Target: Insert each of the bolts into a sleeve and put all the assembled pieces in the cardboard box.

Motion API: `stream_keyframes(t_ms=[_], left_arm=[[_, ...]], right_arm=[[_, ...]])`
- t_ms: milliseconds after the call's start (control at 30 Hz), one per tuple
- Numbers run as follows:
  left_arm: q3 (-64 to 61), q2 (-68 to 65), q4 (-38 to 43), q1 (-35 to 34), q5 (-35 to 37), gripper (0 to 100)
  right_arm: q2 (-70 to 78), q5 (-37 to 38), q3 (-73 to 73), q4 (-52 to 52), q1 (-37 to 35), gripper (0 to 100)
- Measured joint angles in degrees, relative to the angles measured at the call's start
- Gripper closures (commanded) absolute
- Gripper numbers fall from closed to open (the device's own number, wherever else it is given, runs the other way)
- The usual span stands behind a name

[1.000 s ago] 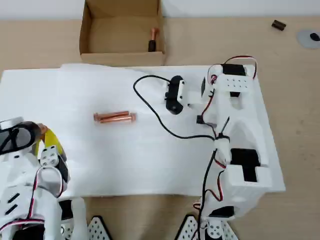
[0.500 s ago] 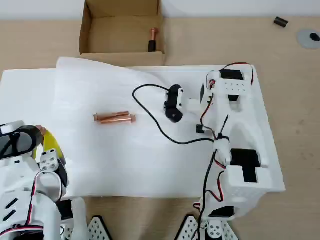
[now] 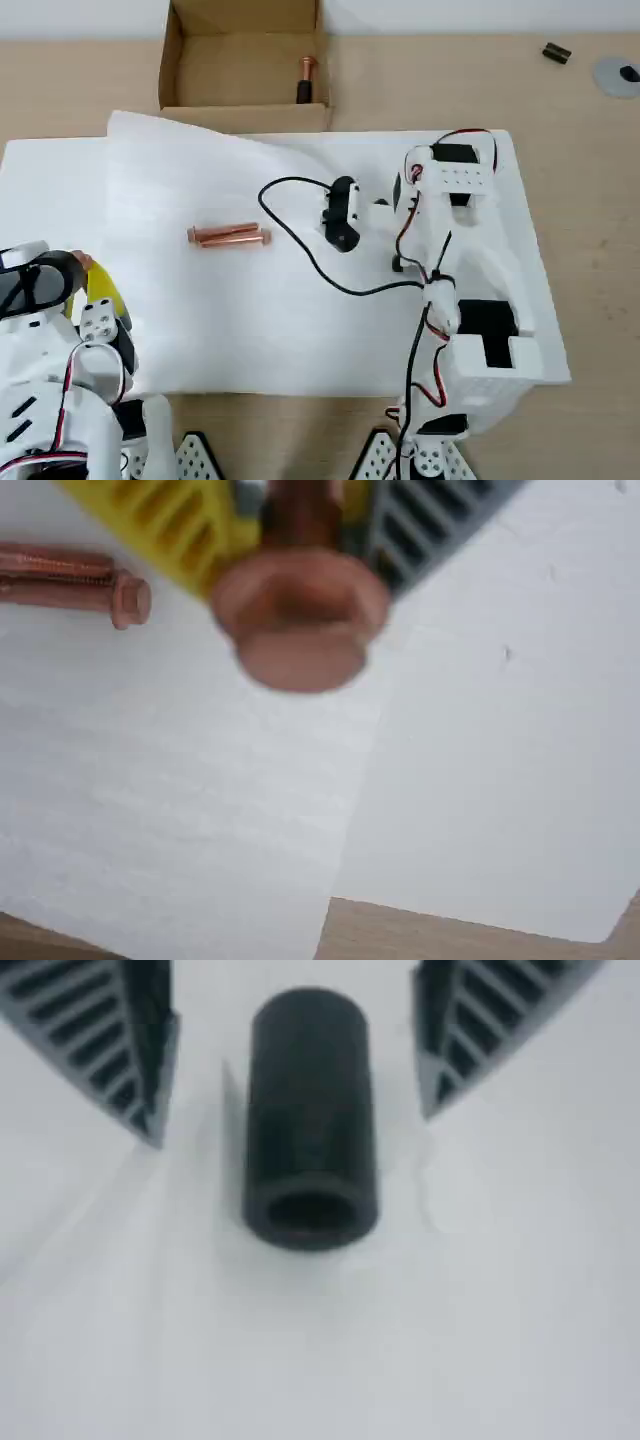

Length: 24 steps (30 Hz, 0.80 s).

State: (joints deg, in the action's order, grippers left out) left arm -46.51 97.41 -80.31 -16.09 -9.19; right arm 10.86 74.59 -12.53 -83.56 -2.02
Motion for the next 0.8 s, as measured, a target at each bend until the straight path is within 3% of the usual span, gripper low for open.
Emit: stream_keyframes(t_ms=[500, 800], left_arm=[[0.0, 0.0, 0.0, 0.0, 0.0, 99], [0.0, 0.0, 0.0, 0.0, 0.0, 99]], right_arm=[[-2.5, 0.4, -8.8, 4.6, 0.0, 79.7], [-2.4, 0.4, -9.0, 5.7, -0.1, 98.8]])
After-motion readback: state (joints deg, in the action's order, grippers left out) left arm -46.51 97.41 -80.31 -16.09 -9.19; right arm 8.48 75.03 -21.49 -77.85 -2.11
